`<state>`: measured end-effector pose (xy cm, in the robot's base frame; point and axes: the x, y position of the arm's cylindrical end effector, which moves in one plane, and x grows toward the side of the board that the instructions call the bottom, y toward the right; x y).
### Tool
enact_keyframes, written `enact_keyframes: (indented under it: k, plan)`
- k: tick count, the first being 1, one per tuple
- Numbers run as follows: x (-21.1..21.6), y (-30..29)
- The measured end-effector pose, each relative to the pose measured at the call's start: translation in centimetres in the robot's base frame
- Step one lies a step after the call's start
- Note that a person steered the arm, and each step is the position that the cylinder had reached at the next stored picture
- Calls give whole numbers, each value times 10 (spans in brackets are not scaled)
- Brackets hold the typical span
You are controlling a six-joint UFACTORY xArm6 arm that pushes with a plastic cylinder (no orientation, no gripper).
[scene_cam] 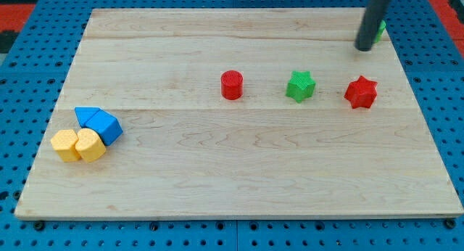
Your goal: Push both the circles diagonally to each other
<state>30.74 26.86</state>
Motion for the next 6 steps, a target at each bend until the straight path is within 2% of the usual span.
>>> enact_keyframes:
  k: [1,2,3,4,5,6]
  plan:
    - [-11,77]
    - [-37,39]
    - [-58,-53]
    - [-78,-56]
    - [-108,-30]
    - [-104,-129]
